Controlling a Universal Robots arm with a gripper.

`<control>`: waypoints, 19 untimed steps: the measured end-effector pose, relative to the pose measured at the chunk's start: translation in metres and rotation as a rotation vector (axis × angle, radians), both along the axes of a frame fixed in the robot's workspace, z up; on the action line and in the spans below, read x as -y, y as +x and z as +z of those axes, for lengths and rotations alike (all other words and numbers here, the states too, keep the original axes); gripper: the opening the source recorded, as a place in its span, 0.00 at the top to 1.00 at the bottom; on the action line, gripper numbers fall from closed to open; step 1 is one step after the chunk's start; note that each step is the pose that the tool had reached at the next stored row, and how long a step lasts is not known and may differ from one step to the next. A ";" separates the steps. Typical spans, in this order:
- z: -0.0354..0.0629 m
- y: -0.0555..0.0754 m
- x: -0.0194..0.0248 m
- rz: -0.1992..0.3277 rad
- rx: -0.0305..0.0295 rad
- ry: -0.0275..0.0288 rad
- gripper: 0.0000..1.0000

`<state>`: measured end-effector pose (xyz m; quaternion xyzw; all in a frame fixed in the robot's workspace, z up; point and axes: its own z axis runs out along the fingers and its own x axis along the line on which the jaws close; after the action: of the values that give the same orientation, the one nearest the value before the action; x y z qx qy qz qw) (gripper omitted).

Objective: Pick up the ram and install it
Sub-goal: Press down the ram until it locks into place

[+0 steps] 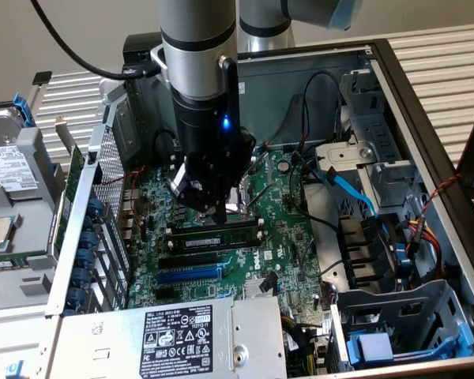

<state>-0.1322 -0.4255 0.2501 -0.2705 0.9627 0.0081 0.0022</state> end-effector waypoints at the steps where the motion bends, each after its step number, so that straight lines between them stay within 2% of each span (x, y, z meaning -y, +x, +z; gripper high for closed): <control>1: 0.0000 0.000 0.0000 -0.015 0.0000 0.0000 0.89; 19: 0.0000 0.000 0.0000 -0.294 -0.0001 -0.0001 0.89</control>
<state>-0.1322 -0.4255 0.2501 -0.1268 0.9919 0.0077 0.0034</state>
